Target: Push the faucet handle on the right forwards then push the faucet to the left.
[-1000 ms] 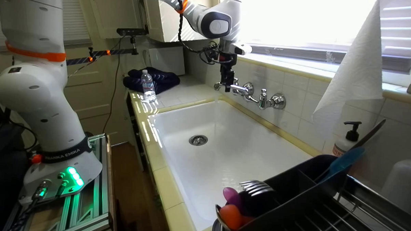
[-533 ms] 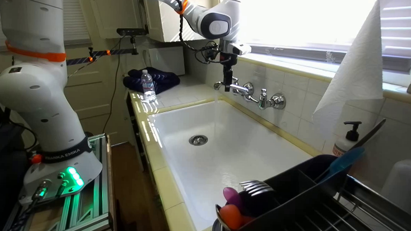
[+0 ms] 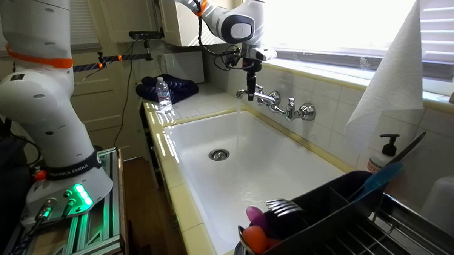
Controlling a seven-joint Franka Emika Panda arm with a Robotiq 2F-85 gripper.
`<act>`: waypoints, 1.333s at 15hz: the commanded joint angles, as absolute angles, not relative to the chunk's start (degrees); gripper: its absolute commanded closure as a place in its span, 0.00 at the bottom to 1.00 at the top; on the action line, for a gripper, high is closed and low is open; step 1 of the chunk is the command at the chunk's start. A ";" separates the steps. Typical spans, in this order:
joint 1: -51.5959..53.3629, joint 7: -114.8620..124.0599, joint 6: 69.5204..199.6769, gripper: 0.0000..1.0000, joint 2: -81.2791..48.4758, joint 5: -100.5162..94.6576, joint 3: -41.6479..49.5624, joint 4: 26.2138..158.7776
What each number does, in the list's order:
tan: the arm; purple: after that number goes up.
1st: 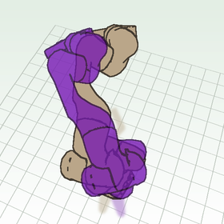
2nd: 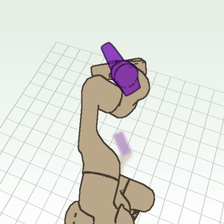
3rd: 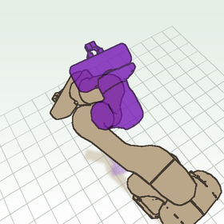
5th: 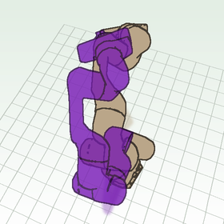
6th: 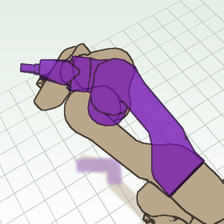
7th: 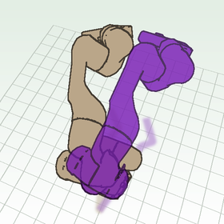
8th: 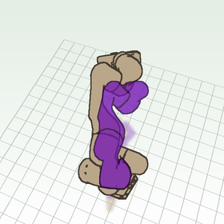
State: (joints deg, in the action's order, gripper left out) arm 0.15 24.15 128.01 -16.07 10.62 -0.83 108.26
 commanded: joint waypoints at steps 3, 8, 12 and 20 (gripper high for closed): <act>2.05 25.93 129.86 0.00 -15.95 12.97 -1.33 107.73; 3.09 27.30 129.04 0.00 -14.63 7.87 -0.13 108.67; 3.96 27.13 129.28 0.00 -13.38 3.38 0.60 109.70; 3.84 22.42 125.66 0.00 -7.36 -2.74 0.31 111.74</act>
State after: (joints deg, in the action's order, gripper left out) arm 3.53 24.02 127.84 -11.46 -0.88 0.13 109.40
